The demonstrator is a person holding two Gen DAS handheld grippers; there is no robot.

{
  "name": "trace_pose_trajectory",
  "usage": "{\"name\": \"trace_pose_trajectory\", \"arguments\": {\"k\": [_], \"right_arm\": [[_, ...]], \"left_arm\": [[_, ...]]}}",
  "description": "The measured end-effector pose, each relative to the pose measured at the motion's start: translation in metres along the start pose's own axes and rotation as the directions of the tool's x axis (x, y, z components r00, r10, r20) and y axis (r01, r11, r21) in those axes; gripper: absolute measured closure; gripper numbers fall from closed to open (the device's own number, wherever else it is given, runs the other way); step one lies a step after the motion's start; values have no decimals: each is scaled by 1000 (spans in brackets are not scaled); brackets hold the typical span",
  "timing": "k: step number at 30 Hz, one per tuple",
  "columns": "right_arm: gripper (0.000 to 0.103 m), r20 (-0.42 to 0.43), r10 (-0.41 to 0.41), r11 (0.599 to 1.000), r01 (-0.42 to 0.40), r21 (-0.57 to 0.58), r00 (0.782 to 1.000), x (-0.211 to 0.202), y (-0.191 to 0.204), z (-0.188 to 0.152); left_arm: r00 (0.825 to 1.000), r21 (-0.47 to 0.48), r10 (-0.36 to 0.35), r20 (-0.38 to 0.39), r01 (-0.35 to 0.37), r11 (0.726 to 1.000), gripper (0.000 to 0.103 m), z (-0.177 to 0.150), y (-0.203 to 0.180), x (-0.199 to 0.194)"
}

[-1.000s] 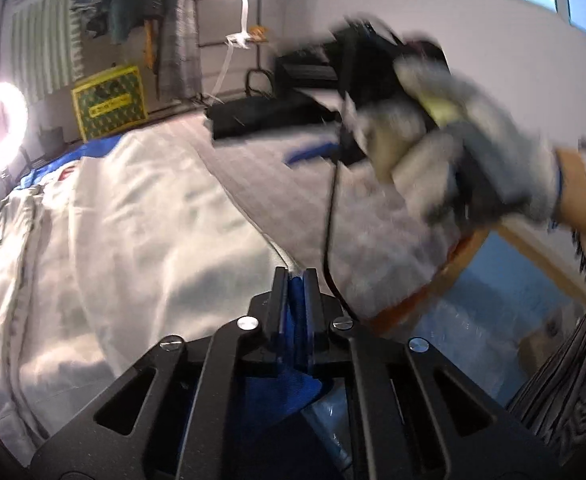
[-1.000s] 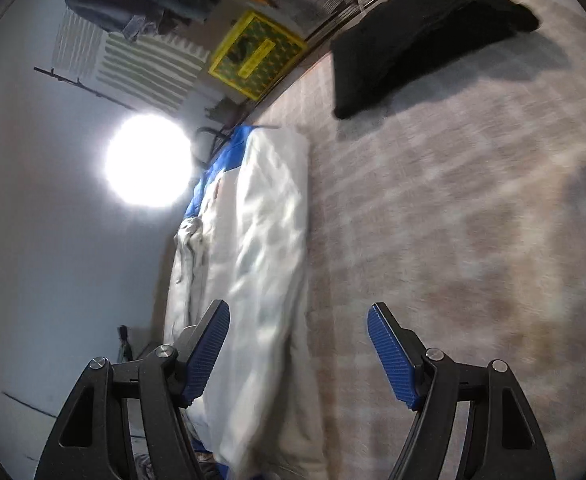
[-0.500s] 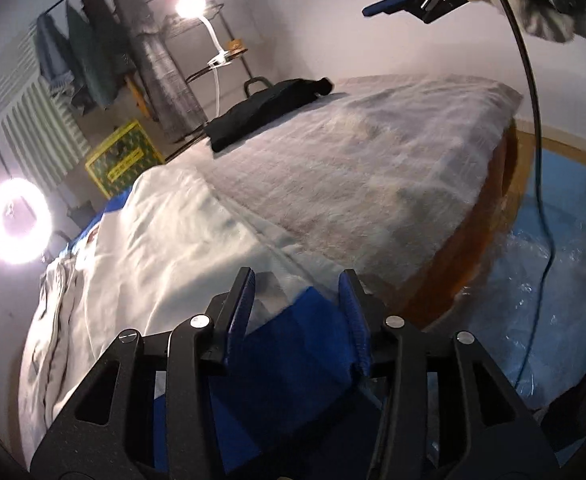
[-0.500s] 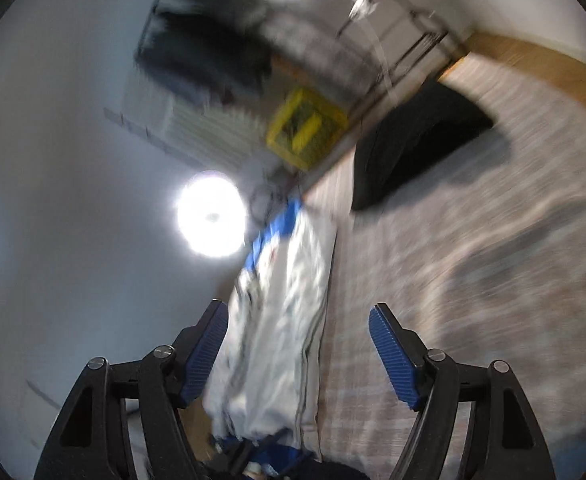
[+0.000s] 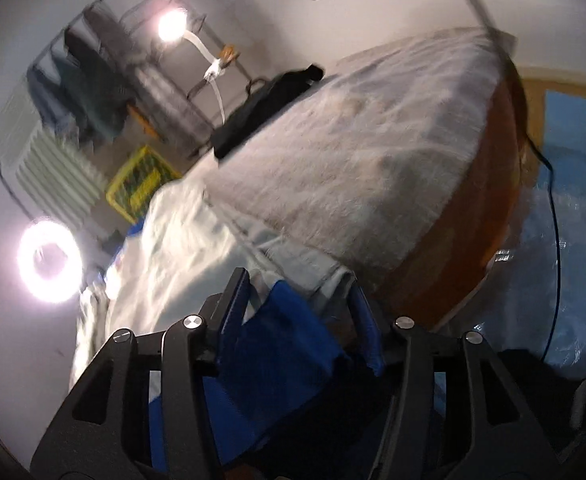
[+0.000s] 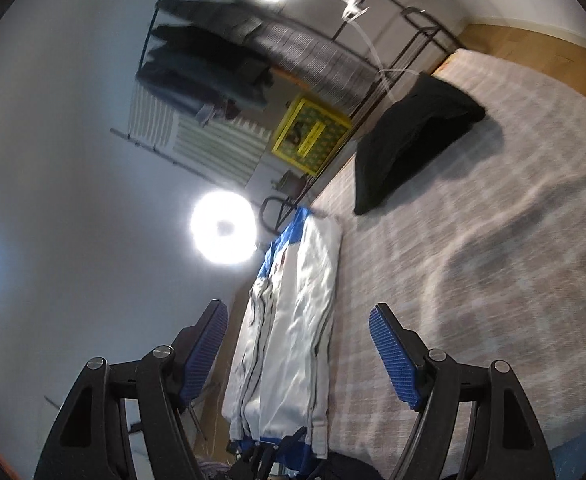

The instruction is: Fold large clothes

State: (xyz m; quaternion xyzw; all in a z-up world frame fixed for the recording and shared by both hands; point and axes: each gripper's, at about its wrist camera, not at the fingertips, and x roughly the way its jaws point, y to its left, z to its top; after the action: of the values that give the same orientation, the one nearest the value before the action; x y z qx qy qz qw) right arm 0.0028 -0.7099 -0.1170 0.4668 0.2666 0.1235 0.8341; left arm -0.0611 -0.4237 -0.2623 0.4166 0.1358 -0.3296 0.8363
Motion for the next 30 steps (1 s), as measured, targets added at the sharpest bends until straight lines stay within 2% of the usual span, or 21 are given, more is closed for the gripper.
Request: {"name": "trace_pose_trajectory", "arguments": {"k": [2, 3, 5, 6, 7, 9, 11, 14, 17, 18, 20, 21, 22, 26, 30], "right_arm": [[26, -24, 3, 1000, -3, -16, 1000, 8, 4, -3], [26, -36, -1, 1000, 0, -23, 999, 12, 6, -5], [26, -59, -10, 999, 8, -41, 998, 19, 10, -10], [26, -68, -14, 999, 10, -49, 998, 21, 12, -12], [26, -77, -19, 998, 14, -59, 997, 24, 14, -14], [26, -92, -31, 997, 24, -76, 995, 29, 17, -17], [26, -105, -50, 995, 41, -92, 993, 34, 20, -18], [26, -115, -63, 994, 51, -101, 991, 39, 22, -21], [26, -119, -69, 993, 56, -107, 990, 42, 26, -22], [26, -123, -71, 992, 57, -111, 990, 44, 26, -22], [26, -128, -76, 992, 62, -112, 989, 46, 27, -23], [26, -133, -79, 992, 65, -108, 988, 50, 25, -23], [26, -136, -82, 992, 68, -105, 987, 52, 25, -23], [26, -165, -93, 994, 82, -74, 982, 73, 19, -25], [26, -217, -121, 993, 118, -24, 969, 120, 9, -20]], "left_arm": [[1000, 36, 23, -16, -22, 999, 50, -2, -4, 5], [1000, 14, 14, -26, -13, 1000, 52, -2, 0, 7], [998, -78, -53, -24, 51, 996, 56, 1, 18, 4], [998, -103, -66, -18, 64, 993, 63, 2, 24, 2], [998, -118, -64, -6, 63, 991, 68, 4, 28, -3], [998, -126, -59, 21, 62, 990, 72, 7, 32, -12], [998, -141, -49, 41, 54, 989, 72, 9, 37, -19], [997, -167, -78, 24, 81, 983, 72, 7, 42, -15], [998, -137, -55, 8, 55, 989, 72, 7, 33, -9], [999, -125, -52, -3, 51, 991, 66, 7, 29, -4], [999, -117, -45, -7, 44, 992, 64, 9, 26, 3], [999, -122, -53, -5, 52, 991, 72, 9, 27, 5], [997, -138, -75, -6, 73, 988, 90, 11, 31, 5], [994, -231, -99, 40, 106, 967, 95, 14, 55, -10], [992, -375, -99, 82, 122, 919, 96, 14, 92, -29]]}}
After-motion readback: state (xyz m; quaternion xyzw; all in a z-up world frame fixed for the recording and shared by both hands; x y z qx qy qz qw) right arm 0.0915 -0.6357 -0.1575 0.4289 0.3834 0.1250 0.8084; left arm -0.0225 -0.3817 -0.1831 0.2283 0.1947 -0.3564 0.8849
